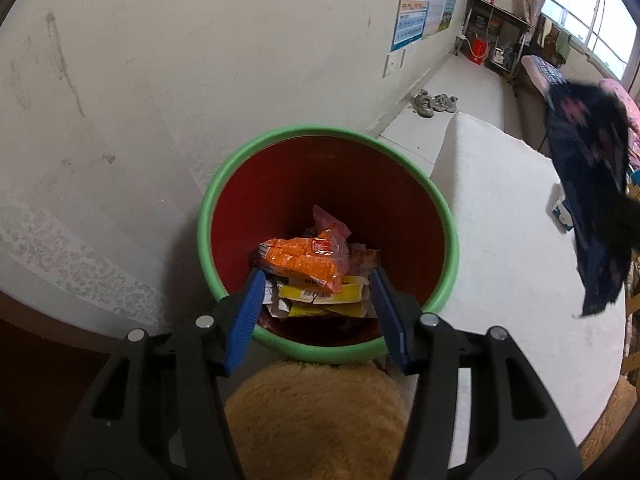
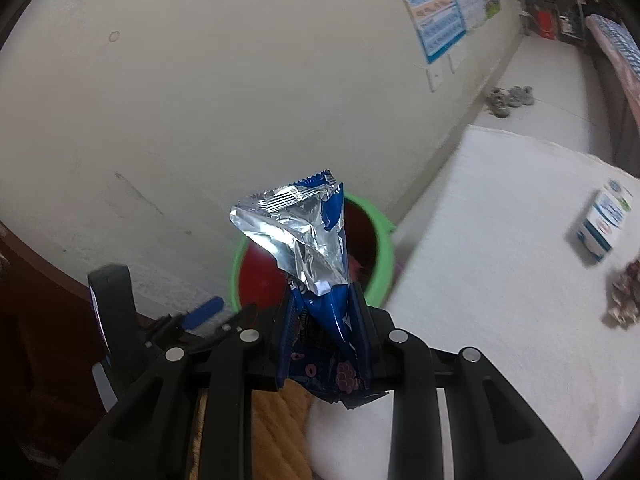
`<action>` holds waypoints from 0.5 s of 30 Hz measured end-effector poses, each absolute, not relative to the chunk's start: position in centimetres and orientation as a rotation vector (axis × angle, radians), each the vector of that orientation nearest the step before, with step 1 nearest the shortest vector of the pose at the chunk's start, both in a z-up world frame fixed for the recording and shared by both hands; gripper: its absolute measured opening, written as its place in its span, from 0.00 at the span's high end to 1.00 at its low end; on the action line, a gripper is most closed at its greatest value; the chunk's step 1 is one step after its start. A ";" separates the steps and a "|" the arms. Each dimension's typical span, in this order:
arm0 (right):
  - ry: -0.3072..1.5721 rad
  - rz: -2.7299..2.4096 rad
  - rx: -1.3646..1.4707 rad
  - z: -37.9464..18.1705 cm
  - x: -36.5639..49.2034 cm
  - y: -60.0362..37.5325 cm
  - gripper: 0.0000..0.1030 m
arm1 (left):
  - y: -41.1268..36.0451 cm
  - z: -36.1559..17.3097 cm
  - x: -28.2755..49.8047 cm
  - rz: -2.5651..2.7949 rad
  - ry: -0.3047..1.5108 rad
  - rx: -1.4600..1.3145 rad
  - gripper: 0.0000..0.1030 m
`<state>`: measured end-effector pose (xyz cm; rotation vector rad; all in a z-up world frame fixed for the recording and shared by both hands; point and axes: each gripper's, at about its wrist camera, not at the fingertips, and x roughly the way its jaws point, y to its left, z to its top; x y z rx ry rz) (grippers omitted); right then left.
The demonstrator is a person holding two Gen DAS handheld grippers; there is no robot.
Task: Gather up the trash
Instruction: 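Open both tools to drop the orange bag and wrapper into the bin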
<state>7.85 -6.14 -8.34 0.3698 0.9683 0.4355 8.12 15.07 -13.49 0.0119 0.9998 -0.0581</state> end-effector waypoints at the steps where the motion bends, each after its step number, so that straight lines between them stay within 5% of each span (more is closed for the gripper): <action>1: 0.969 0.449 0.368 -8.2 8.2 -5.8 0.74 | 15.2 -13.4 8.1 -0.051 0.997 0.008 0.49; 3: 0.969 0.491 0.358 -7.8 9.4 -4.2 0.74 | 15.6 -13.2 7.8 -0.033 0.987 0.006 0.49; 6: 0.967 0.534 0.328 -7.4 10.8 -2.0 0.71 | 16.2 -12.8 7.4 -0.006 0.972 -0.004 0.34; 7: 0.971 0.543 0.320 -7.5 11.2 -1.4 0.65 | 16.6 -12.6 7.2 0.012 0.960 -0.017 0.28; 9: 0.974 0.560 0.329 -7.6 11.6 -0.7 0.38 | 17.2 -12.4 6.9 0.033 0.951 -0.041 0.26; 15: 0.961 0.524 0.364 -7.9 10.7 -2.1 0.35 | 17.5 -13.2 6.2 0.046 0.979 -0.049 0.26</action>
